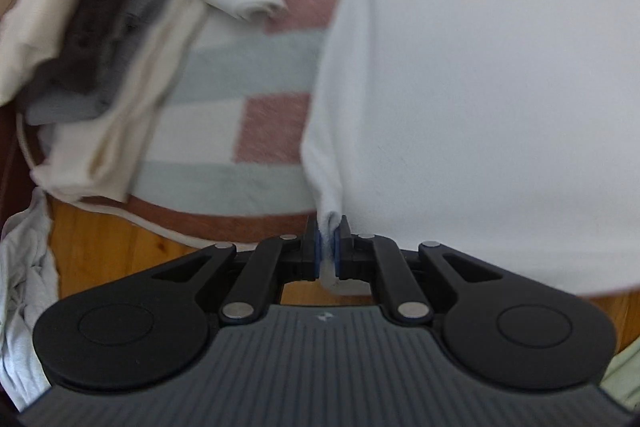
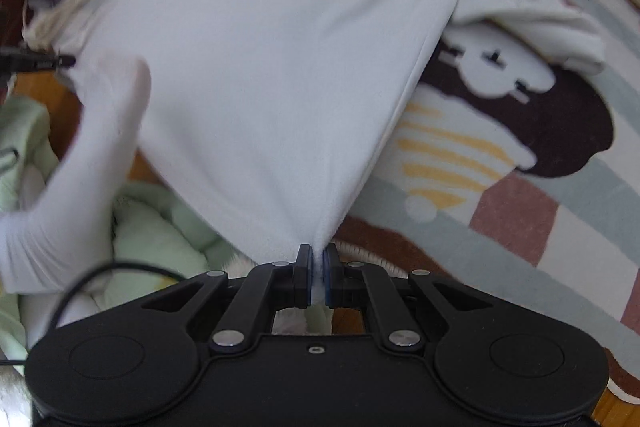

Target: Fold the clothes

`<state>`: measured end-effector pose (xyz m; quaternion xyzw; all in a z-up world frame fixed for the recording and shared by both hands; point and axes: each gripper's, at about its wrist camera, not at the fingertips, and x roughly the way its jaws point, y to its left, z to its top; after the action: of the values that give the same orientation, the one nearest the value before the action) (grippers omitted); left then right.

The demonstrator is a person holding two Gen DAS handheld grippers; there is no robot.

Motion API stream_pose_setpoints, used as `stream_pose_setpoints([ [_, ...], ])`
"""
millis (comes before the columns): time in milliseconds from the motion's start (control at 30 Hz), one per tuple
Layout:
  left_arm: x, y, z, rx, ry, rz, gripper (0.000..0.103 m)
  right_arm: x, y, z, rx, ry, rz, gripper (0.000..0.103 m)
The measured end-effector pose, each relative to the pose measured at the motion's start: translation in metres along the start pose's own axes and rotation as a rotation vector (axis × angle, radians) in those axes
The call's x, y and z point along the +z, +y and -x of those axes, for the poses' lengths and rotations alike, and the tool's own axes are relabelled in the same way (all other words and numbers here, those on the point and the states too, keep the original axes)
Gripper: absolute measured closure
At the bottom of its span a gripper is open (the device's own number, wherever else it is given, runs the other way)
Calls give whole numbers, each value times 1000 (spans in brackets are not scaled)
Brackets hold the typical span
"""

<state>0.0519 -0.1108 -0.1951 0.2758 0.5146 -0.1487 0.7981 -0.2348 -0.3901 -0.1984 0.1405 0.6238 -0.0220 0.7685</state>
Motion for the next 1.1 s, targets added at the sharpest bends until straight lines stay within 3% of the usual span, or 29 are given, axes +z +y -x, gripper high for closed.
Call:
stream_pose_setpoints([
  [33,0,-4,1,22,4,-23,91,1,0,-1,0,17,-2,89],
  [67,1,-6,4,43,12,-42,81,1,-1,-3,-1,35,-4,88],
  [100,1,-7,8,68,19,-51,60,2,-3,-1,2,36,-17,84],
  [167,6,-2,20,90,5,-33,40,0,-17,16,21,-46,-103,72],
  [233,16,6,44,41,-65,11,40,-1,-38,40,39,-168,-212,53],
  [300,33,6,69,-35,-142,40,40,2,-63,61,59,-288,-322,52],
  [400,69,-15,101,-153,-250,6,39,25,-102,83,87,-387,-463,52],
  [500,114,-64,119,-260,-331,-94,40,58,-147,96,161,-432,-582,51],
  [633,161,-160,122,-332,-425,-220,43,80,-178,79,82,-540,-699,47],
  [667,170,-184,120,-355,-428,-226,44,76,-181,68,69,-572,-725,47],
  [767,186,-242,113,-402,-414,-252,47,57,-184,29,149,-587,-813,47],
  [833,193,-272,109,-412,-398,-292,47,57,-186,24,158,-607,-801,47],
  [933,198,-302,108,-383,-417,-378,47,58,-189,18,172,-637,-783,47],
  [1100,210,-338,92,-397,-346,-425,47,58,-193,4,173,-667,-780,47],
])
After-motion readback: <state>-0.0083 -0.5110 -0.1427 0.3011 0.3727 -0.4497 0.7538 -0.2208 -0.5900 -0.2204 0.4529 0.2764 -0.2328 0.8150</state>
